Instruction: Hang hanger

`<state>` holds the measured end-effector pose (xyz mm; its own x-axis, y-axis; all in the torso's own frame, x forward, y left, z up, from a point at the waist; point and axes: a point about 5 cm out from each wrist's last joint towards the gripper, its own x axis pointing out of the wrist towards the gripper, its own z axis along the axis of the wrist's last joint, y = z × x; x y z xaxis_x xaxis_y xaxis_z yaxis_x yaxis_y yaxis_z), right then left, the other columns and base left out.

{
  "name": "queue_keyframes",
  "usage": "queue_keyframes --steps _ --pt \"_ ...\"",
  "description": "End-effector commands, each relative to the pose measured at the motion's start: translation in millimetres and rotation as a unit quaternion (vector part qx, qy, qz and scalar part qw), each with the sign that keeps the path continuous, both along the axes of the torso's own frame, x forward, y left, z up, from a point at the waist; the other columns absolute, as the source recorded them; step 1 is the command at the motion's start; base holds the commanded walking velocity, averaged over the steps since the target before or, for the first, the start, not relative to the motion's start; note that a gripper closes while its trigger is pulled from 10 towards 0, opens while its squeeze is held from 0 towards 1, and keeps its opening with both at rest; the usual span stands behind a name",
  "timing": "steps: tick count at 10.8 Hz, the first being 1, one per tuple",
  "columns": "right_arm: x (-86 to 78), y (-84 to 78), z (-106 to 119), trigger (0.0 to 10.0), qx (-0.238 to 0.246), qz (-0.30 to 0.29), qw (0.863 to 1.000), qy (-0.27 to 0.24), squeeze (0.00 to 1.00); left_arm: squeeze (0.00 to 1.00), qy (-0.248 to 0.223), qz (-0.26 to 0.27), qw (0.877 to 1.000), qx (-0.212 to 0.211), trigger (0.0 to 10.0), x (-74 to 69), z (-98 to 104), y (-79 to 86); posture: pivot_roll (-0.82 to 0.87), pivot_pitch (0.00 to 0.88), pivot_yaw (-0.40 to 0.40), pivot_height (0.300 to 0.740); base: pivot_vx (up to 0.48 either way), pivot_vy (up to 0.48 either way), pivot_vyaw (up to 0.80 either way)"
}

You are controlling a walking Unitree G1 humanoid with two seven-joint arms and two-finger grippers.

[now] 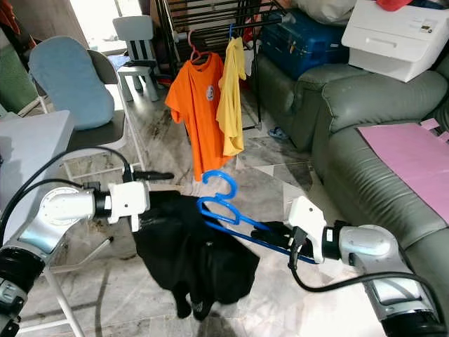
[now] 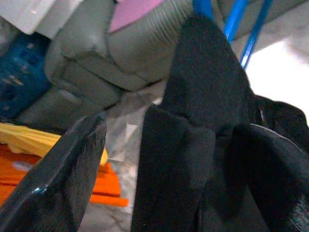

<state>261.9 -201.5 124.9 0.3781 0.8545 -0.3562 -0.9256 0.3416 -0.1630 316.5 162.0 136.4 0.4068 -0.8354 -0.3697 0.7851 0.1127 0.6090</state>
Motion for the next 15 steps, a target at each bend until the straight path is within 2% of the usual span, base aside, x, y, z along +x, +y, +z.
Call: queue_keyframes --steps 1,2,3,4,6,10,15 --pt "-0.8 9.7 13 10.0 0.000 0.040 0.999 -0.035 0.00 0.00 0.012 -0.014 1.000 0.025 10.0 0.4 -3 0.6 -0.14 0.000 0.085 0.740 0.000 0.000 0.00" --pt "-1.2 11.9 15 10.0 -0.003 0.049 0.998 -0.041 0.00 0.00 0.038 -0.019 0.999 0.028 9.1 0.9 -6 0.9 -0.14 0.000 0.085 0.740 0.000 0.000 0.00" --pt "-2.4 13.2 16 10.0 -0.009 0.058 0.997 -0.045 0.00 0.00 0.048 -0.018 0.998 0.034 0.0 2.4 -8 1.9 -0.14 0.000 0.089 0.740 0.000 0.000 0.00" --pt "-4.1 14.2 17 10.0 -0.021 0.069 0.996 -0.052 0.00 0.00 0.067 -0.013 0.997 0.036 0.0 4.4 -12 3.8 -0.15 0.000 0.094 0.740 0.000 0.000 0.00" --pt "-3.5 13.3 17 10.0 -0.034 0.071 0.995 -0.063 0.00 0.00 0.072 -0.012 0.996 0.049 0.0 7.3 -13 5.4 -0.15 0.000 0.096 0.740 0.000 0.000 0.00" --pt "-2.1 13.7 15 10.0 -0.042 0.068 0.994 -0.072 0.00 0.00 0.135 -0.017 0.986 0.091 0.0 8.9 -18 16.1 -0.15 0.000 0.102 0.740 0.000 0.000 0.00" --pt "-1.5 15.1 11 10.0 -0.051 0.070 0.993 -0.079 0.00 0.00 0.167 -0.029 0.980 0.100 0.0 10.1 -19 14.8 -0.15 0.000 0.101 0.740 0.000 0.000 0.00"
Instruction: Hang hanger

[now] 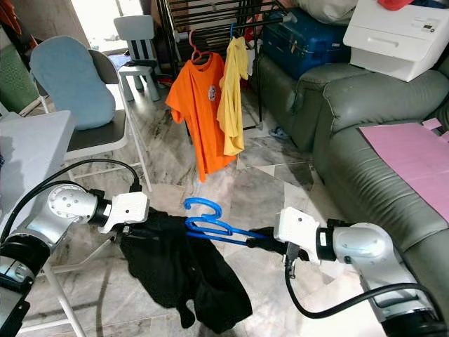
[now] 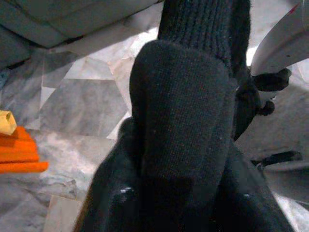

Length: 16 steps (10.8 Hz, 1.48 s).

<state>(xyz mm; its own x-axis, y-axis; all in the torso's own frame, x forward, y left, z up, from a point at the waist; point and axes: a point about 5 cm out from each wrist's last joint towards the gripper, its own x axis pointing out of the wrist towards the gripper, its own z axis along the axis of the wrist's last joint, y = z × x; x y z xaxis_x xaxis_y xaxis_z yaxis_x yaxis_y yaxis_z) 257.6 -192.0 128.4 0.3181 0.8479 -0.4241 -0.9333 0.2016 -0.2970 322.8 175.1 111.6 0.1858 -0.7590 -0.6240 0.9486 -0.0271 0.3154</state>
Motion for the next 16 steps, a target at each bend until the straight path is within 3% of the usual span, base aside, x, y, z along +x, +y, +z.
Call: queue_keyframes --steps 1,8,9,12,13,14,16 --pt "2.6 5.7 7 10.0 0.008 0.014 1.000 -0.024 0.00 0.00 0.000 -0.002 1.000 0.004 0.0 3.7 6 0.9 -0.15 0.000 0.101 0.740 0.000 0.000 0.00" --pt "10.2 7.8 4 10.0 0.002 0.007 0.999 -0.031 0.00 0.00 0.032 0.000 0.999 -0.028 0.0 0.8 1 -8.1 -0.16 0.000 0.090 0.740 0.000 0.000 0.00" --pt "12.1 7.0 5 10.0 0.013 0.006 1.000 0.005 1.00 0.00 0.032 0.009 0.999 -0.033 0.0 2.3 1 -6.8 -0.16 0.000 0.088 0.740 0.000 0.000 0.00" --pt "9.0 3.5 5 10.0 -0.010 0.024 1.000 0.014 1.00 0.00 0.043 0.044 0.997 -0.055 0.0 3.0 -3 -1.0 -0.16 0.000 0.084 0.740 0.000 0.000 0.00" --pt "12.5 -11.7 6 10.0 -0.077 0.023 0.997 0.000 1.00 0.00 0.045 0.059 0.997 -0.029 0.0 -1.1 -10 10.2 -0.17 0.000 0.088 0.740 0.000 0.000 0.00" --pt "17.2 -20.8 11 10.0 -0.103 0.013 0.994 -0.011 1.00 0.00 0.049 0.072 0.996 -0.038 0.0 -2.5 -11 14.0 -0.17 0.000 0.087 0.740 0.000 0.000 0.00" --pt "40.1 -35.7 30 10.0 -0.126 -0.049 0.987 -0.084 1.00 0.00 0.053 0.085 0.994 -0.034 0.0 -7.8 -18 21.8 -0.16 0.000 0.078 0.740 0.000 0.000 0.00"
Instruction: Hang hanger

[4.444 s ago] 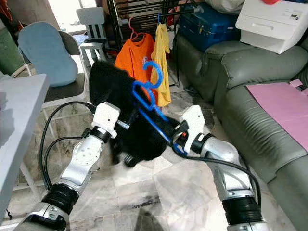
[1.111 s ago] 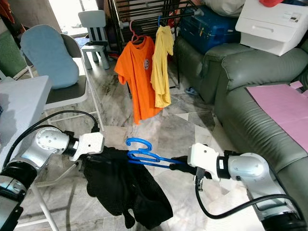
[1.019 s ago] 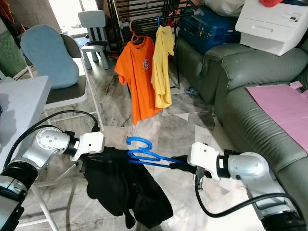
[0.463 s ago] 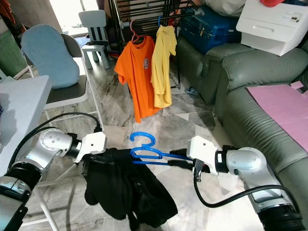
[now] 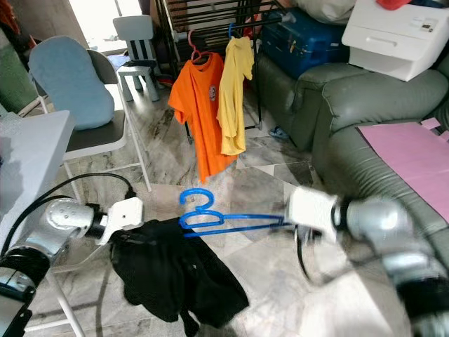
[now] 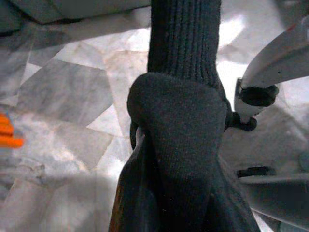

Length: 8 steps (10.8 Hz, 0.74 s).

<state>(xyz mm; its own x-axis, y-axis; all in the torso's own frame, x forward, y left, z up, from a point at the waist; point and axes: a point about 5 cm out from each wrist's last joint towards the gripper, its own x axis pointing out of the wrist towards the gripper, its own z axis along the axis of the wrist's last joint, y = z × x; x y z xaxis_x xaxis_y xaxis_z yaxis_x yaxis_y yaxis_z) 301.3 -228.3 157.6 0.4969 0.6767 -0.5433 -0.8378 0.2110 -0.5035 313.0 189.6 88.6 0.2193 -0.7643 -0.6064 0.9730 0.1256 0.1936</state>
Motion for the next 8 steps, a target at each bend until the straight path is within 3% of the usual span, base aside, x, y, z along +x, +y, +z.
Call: queue_keyframes --steps 1,3,4,6,7,8 --pt "6.1 -1.0 11 10.0 0.007 -0.008 0.999 -0.034 1.00 0.00 -0.008 0.018 1.000 -0.007 0.0 0.4 3 9.0 -0.15 0.000 0.077 0.740 0.000 0.000 0.00" --pt "21.8 0.4 27 10.0 0.034 -0.041 0.992 -0.118 1.00 0.00 -0.005 0.032 0.999 0.001 0.0 -4.2 -2 15.9 -0.15 0.000 0.079 0.740 0.000 0.000 0.00" --pt "21.6 8.3 24 10.0 0.092 -0.053 0.988 -0.109 1.00 0.00 -0.036 0.080 0.996 -0.011 0.0 3.4 2 18.4 -0.15 0.000 0.083 0.740 0.000 0.000 0.00" --pt "12.6 20.9 11 10.0 0.173 -0.057 0.981 -0.064 1.00 0.00 -0.073 0.173 0.980 -0.062 0.0 18.5 13 20.9 -0.15 0.000 0.091 0.740 0.000 0.000 0.00" --pt "13.8 21.3 4 10.0 0.196 -0.086 0.974 -0.069 1.00 0.00 -0.085 0.222 0.965 -0.110 0.0 25.3 20 21.4 -0.15 0.000 0.097 0.740 0.000 0.000 0.00" --pt "22.7 19.1 0 10.0 0.225 -0.152 0.958 -0.093 1.00 0.00 -0.090 0.228 0.957 -0.156 0.0 26.9 24 12.4 -0.15 0.000 0.094 0.740 0.000 0.000 0.00"
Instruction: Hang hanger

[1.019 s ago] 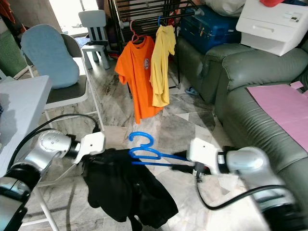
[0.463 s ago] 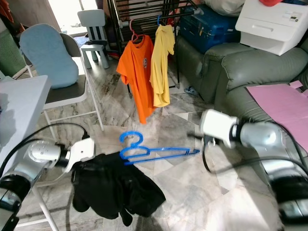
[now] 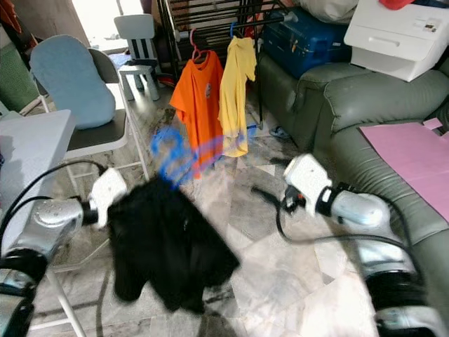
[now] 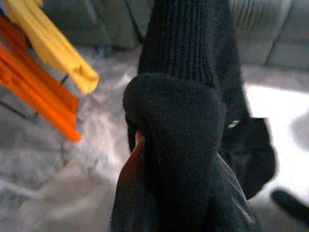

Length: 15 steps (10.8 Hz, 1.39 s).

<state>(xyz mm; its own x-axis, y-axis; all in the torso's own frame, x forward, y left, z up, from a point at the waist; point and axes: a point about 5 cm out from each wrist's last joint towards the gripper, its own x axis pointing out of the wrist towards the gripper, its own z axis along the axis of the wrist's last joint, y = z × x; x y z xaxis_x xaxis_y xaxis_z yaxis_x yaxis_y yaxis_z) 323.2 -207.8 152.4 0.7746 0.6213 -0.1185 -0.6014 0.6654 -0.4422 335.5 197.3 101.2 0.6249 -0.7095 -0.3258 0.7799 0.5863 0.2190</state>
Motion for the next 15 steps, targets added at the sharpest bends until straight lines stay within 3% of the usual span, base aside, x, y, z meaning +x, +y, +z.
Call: queue_keyframes --steps 1,2,3,5,7,9,10,12,15 --pt "9.9 -6.6 6 10.0 -0.003 -0.067 0.997 -0.041 1.00 0.00 -0.032 -0.001 0.999 -0.017 0.0 4.2 13 -2.0 -0.14 0.000 0.090 0.740 0.000 0.000 0.00" --pt "16.9 -9.1 13 10.0 0.014 -0.116 0.991 -0.067 1.00 0.00 -0.040 -0.014 0.999 -0.026 0.0 4.4 16 -6.1 -0.14 0.000 0.087 0.740 0.000 0.000 0.00" --pt "20.1 -4.2 13 10.0 0.038 -0.128 0.989 -0.065 1.00 0.00 -0.054 -0.043 0.997 -0.044 0.0 3.9 24 -15.5 -0.13 0.000 0.087 0.740 0.000 0.000 0.00" --pt "24.6 12.9 1 10.0 0.030 -0.133 0.989 -0.060 1.00 0.00 -0.072 -0.119 0.988 -0.065 0.0 0.5 41 -37.8 -0.13 0.000 0.084 0.740 0.000 0.000 0.00" --pt "23.1 27.7 -6 10.0 0.043 -0.111 0.992 -0.039 1.00 0.00 -0.091 -0.155 0.982 -0.063 0.0 -0.5 52 -50.6 -0.13 0.000 0.085 0.740 0.000 0.000 0.00" --pt "8.4 50.5 -21 10.0 0.070 -0.021 0.997 0.016 0.98 0.00 -0.098 -0.182 0.977 -0.055 0.0 -2.8 59 -61.6 -0.13 0.000 0.085 0.740 0.000 0.000 0.00" --pt "0.4 59.0 -29 10.0 0.064 0.007 0.997 0.033 0.67 0.00 -0.100 -0.190 0.975 -0.059 0.0 -3.7 62 -66.0 -0.14 0.000 0.083 0.740 0.000 0.000 0.00" --pt "-6.3 56.8 -39 10.0 0.062 0.018 0.996 0.063 0.36 0.00 -0.113 -0.195 0.972 -0.069 0.0 -4.2 74 -69.8 -0.14 0.000 0.080 0.740 0.000 0.000 0.00" --pt "-10.0 44.9 -57 10.0 0.049 -0.012 0.993 0.105 0.31 0.00 -0.141 -0.212 0.963 -0.091 0.0 -6.2 99 -71.6 -0.14 0.000 0.078 0.740 0.000 0.000 0.00"
